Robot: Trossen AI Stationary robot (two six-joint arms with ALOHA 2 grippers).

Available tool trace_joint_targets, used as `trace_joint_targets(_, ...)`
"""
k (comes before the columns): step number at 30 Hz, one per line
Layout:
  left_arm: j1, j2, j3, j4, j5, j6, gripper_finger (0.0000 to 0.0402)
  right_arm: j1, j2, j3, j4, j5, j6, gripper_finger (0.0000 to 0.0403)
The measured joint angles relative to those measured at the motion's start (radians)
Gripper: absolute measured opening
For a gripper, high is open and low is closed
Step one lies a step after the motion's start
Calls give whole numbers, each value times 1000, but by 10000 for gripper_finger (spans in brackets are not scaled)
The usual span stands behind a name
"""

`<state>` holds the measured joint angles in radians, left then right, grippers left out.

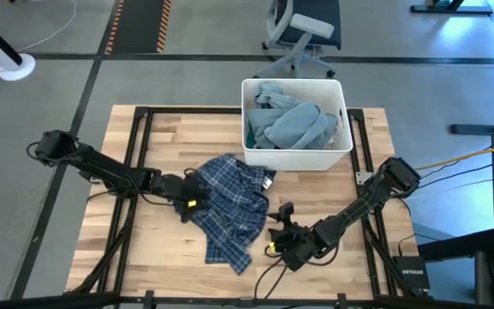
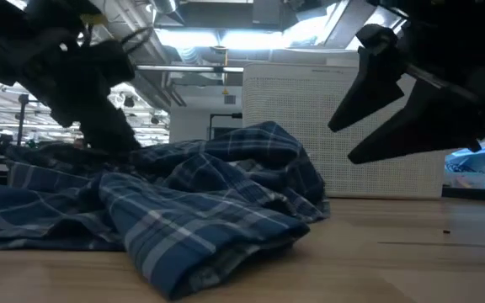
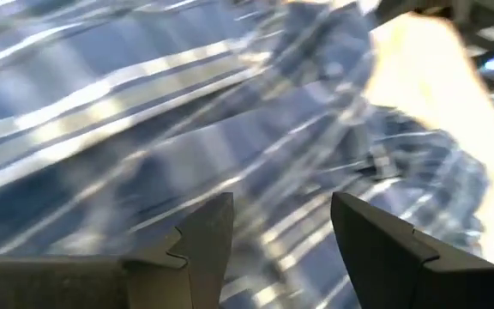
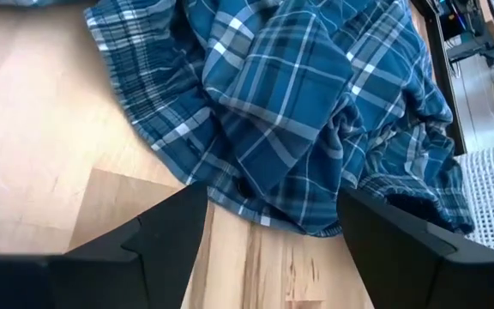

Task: Sort clothes
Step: Put the blue polo shirt into the white laundry bin

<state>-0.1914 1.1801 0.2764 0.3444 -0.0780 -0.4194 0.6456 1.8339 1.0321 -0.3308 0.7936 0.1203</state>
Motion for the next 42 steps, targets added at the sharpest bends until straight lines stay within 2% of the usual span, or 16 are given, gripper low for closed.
trace_joint_targets(3,-54,41,19,52,0,15,191,0,0,0,2,4,30,280)
trace_joint_targets(5,-85,45,62,-16,-1,66,191,0,-6,0,2,7,31,280)
trace_joint_targets(10,-130,-2,245,-436,-132,138,191,-6,-46,0,-2,6,32,280)
trace_joint_targets(13,-136,-24,346,-733,-223,119,191,-20,-72,1,-12,6,32,280)
trace_joint_targets(15,-142,-36,384,-874,-303,82,191,-38,-80,2,-13,-24,32,280)
trace_joint_targets(19,-137,-50,384,-1032,-432,5,191,-91,-70,2,-7,-105,44,280)
trace_joint_targets(22,-112,-42,345,-1103,-450,-74,191,-135,-49,-5,-6,-145,86,280)
trace_joint_targets(25,-92,-33,291,-1092,-431,-153,191,-183,-36,-36,11,-205,159,280)
trace_joint_targets(29,-79,-7,229,-1033,-378,-194,191,-223,-16,-102,126,-256,164,280)
trace_joint_targets(35,-79,62,139,-676,-276,-110,191,-249,15,-153,323,-264,61,280)
trace_joint_targets(42,-82,202,139,-343,-247,8,191,-261,117,-128,612,-302,-190,280)
